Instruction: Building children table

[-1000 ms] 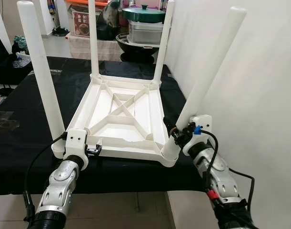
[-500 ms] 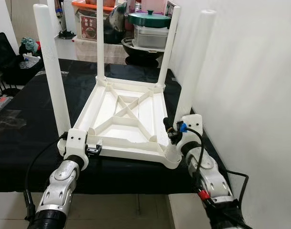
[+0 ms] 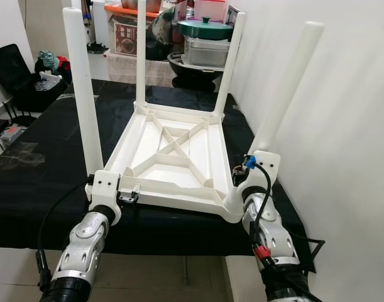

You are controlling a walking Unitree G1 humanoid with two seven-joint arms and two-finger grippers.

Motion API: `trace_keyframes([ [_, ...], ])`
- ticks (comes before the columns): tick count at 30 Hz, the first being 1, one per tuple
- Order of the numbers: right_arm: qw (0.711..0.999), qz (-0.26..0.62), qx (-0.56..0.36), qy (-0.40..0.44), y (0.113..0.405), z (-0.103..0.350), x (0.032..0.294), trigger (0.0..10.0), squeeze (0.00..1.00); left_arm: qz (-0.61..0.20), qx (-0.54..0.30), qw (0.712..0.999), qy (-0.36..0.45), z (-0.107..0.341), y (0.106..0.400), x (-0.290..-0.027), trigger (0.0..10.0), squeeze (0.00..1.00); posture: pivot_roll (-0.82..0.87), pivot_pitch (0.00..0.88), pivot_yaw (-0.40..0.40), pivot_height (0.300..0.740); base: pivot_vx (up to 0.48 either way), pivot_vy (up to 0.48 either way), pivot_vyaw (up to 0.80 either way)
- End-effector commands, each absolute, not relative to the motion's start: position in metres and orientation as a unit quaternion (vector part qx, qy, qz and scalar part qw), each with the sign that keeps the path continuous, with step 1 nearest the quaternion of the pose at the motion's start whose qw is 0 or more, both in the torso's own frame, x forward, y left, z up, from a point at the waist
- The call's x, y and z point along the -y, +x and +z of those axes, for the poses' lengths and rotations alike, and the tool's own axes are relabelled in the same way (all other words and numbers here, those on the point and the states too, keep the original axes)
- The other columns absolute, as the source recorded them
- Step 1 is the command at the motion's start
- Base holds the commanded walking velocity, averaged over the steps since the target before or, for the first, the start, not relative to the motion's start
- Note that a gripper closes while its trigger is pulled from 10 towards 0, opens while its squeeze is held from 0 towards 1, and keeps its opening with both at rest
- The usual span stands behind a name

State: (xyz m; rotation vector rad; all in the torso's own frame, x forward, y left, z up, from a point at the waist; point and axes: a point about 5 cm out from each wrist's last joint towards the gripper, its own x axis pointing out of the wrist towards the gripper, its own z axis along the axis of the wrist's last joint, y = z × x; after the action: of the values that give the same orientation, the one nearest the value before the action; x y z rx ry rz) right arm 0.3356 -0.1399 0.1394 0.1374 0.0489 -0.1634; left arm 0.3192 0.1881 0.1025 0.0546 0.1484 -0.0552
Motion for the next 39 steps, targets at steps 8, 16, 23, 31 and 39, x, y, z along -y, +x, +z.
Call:
trace_keyframes([
  [8,0.974,-0.179,-0.127,0.052,0.320,0.095,0.171,10.0,0.00,-0.003,-0.081,0.996,0.029,0.101,0.320,-0.197,10.0,0.00,0.06,0.000,-0.119,0.740,0.000,0.000,0.00],
  [16,0.975,-0.181,-0.123,0.048,0.321,0.096,0.170,10.0,0.00,-0.002,-0.078,0.996,0.031,0.102,0.320,-0.199,10.0,0.00,0.06,0.000,-0.118,0.740,0.000,0.000,0.00],
  [23,0.980,-0.167,-0.099,0.042,0.324,0.105,0.171,10.0,0.00,0.000,-0.078,0.996,0.031,0.101,0.321,-0.199,10.0,0.00,0.06,0.000,-0.120,0.740,0.000,0.000,0.00],
  [31,0.987,-0.157,-0.025,0.031,0.324,0.130,0.179,10.0,0.96,0.000,-0.078,0.996,0.033,0.101,0.322,-0.200,10.0,0.00,0.05,0.000,-0.115,0.740,0.000,0.000,0.00],
  [39,0.994,-0.056,0.084,0.051,0.320,0.171,0.196,10.0,0.00,-0.001,-0.077,0.996,0.035,0.102,0.323,-0.202,10.0,0.00,0.04,0.000,-0.111,0.740,0.000,0.000,0.00],
])
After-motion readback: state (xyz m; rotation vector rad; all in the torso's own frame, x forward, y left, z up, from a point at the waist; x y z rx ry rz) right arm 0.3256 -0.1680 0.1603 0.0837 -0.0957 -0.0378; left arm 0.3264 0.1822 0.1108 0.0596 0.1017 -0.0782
